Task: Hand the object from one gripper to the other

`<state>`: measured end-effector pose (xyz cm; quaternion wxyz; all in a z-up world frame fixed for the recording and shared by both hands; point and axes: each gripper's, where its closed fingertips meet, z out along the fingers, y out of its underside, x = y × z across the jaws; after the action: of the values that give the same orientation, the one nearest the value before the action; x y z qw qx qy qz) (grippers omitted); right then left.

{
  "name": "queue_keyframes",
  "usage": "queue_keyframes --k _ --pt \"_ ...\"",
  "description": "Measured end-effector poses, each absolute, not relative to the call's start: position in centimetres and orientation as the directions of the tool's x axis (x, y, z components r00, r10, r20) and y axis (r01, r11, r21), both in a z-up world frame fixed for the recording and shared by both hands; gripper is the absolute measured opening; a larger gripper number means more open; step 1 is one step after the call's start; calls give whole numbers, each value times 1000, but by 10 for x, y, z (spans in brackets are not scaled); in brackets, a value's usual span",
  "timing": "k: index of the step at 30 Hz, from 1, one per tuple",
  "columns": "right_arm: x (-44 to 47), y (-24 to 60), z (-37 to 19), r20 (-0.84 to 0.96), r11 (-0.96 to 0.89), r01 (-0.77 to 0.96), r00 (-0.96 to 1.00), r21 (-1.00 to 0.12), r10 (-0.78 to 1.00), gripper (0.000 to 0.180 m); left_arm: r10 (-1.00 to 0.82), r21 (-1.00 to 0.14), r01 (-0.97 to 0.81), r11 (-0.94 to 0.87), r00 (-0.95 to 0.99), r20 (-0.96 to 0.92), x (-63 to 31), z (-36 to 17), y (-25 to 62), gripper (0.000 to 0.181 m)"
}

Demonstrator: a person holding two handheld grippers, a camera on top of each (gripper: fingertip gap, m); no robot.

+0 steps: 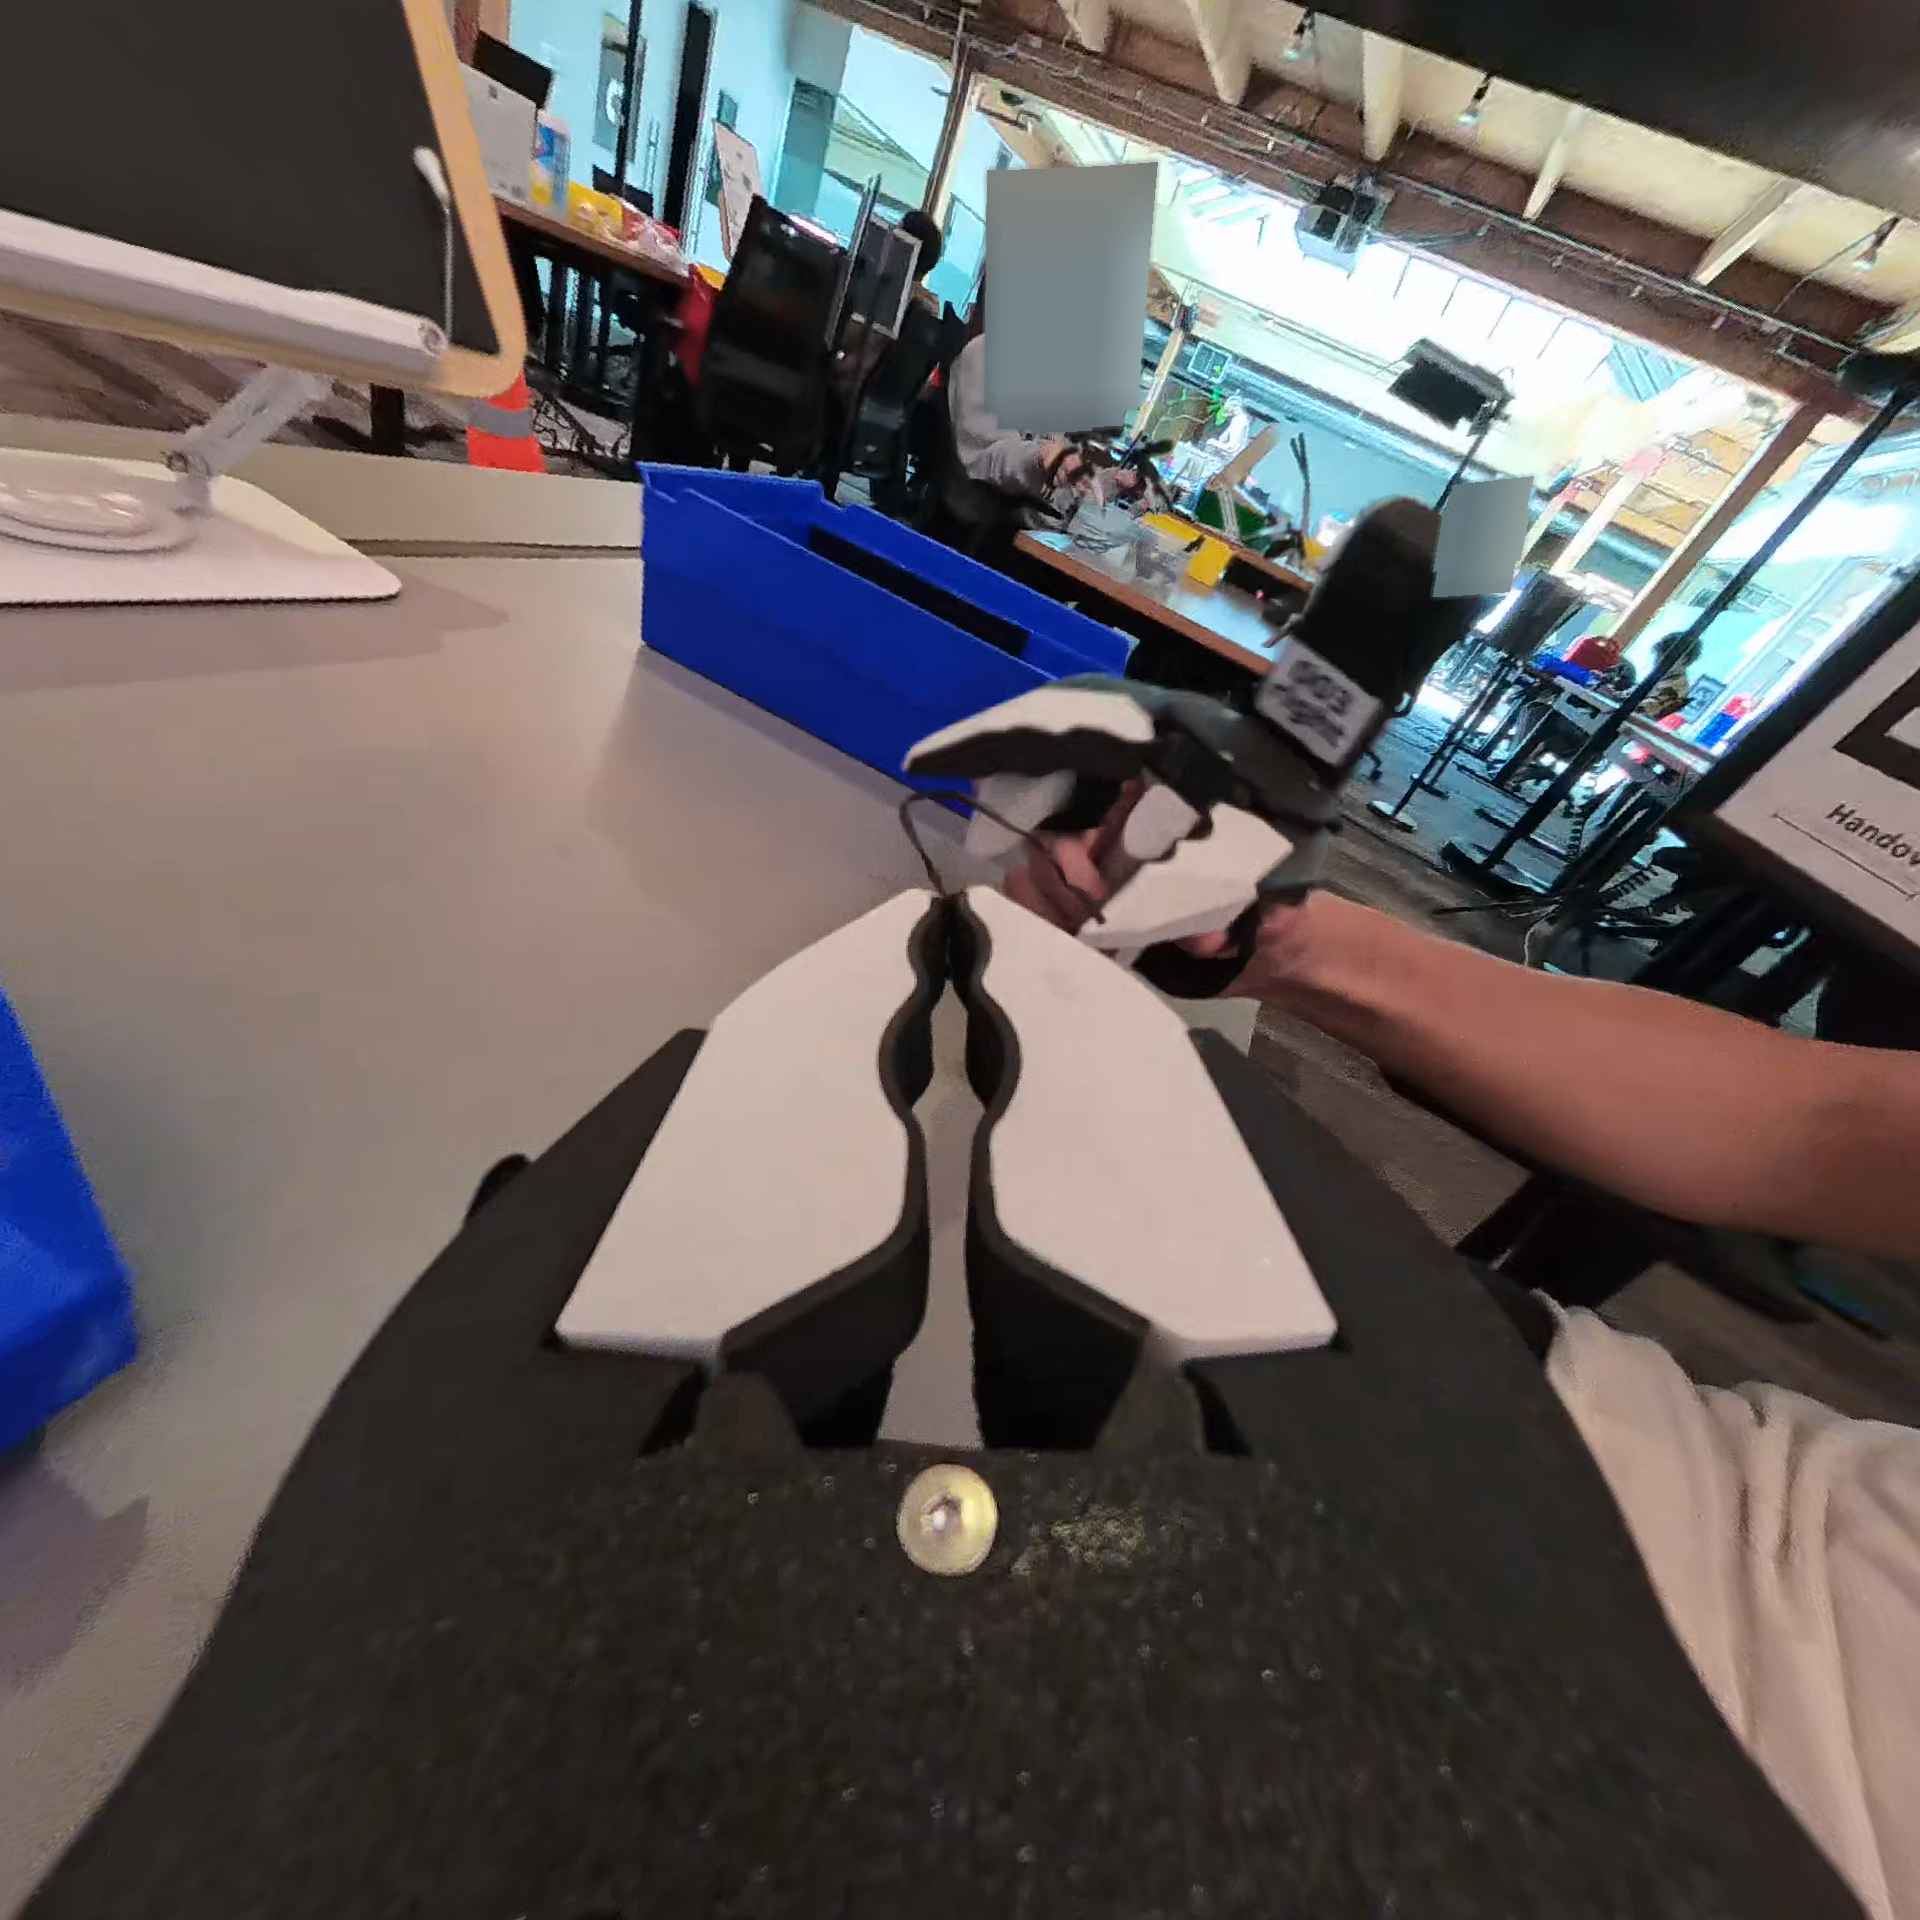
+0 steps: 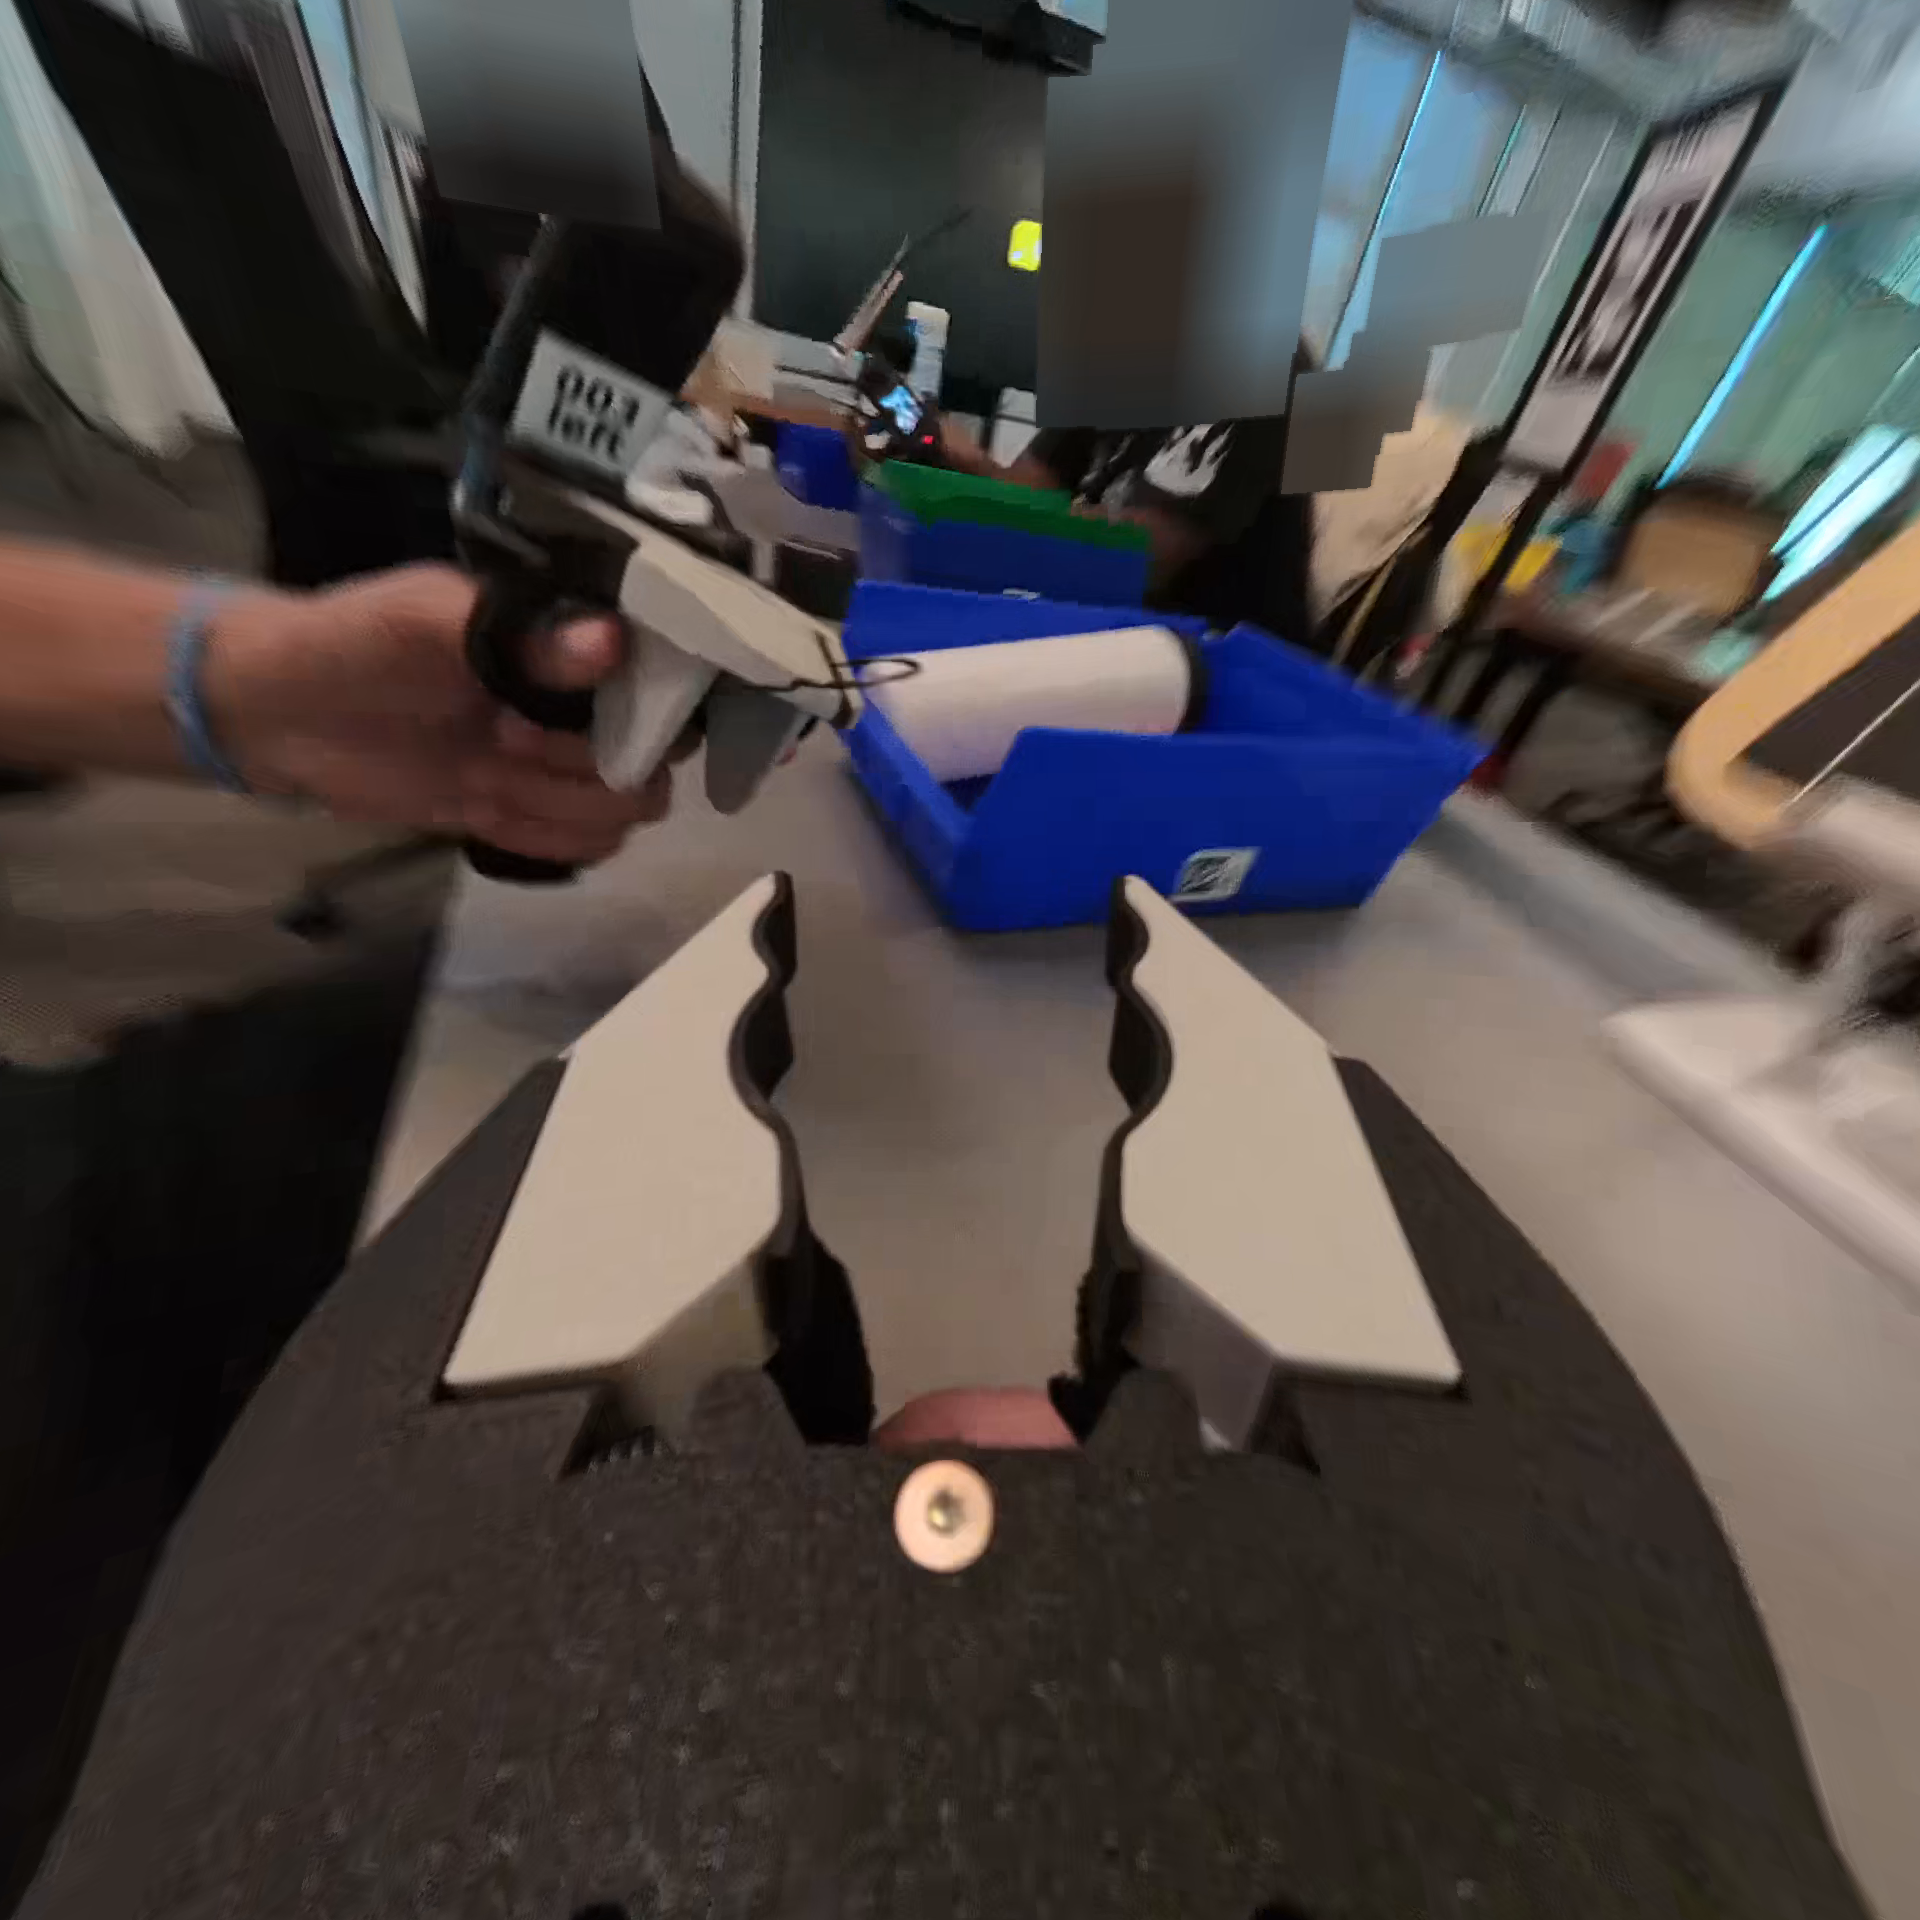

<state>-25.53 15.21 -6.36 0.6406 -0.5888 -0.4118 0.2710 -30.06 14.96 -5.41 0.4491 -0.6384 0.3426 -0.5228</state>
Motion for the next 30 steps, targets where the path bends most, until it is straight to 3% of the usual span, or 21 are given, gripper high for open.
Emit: queue_keyframes --k 3,6,10,12,14,15,22,24,27,30 --pt "-259 149 -61 590 432 402 554 -807 588 60 -902 -927 -13 -375 234 362 -297 -63 149 0" --pt "-272 145 -73 850 541 656 389 -526 354 58 -892 -911 -60 -407 241 383 -292 -73 147 0" --pt "-286 138 -78 959 608 742 241 -281 148 47 -881 -893 -115 -436 258 397 -287 -86 145 0" --pt "-285 141 -82 974 589 777 202 -224 103 31 -879 -890 -120 -441 257 401 -286 -87 144 0" --pt "-286 139 -82 982 604 778 180 -174 51 1 -878 -888 -130 -442 265 399 -286 -89 145 0" --pt "-286 138 -82 985 604 781 166 -160 47 1 -879 -887 -139 -440 267 394 -286 -90 145 0" --pt "-282 138 -77 972 594 770 203 -233 118 0 -888 -897 -122 -426 249 388 -284 -88 142 1" --pt "-279 139 -76 963 582 767 222 -271 156 0 -886 -904 -83 -420 251 389 -287 -82 146 27" --pt "-263 146 -57 903 548 719 369 -426 219 0 -874 -908 36 -417 256 412 -296 -65 155 52" --pt "-222 159 -16 757 495 593 605 -636 249 0 -861 -898 175 -404 259 437 -310 -47 164 55"
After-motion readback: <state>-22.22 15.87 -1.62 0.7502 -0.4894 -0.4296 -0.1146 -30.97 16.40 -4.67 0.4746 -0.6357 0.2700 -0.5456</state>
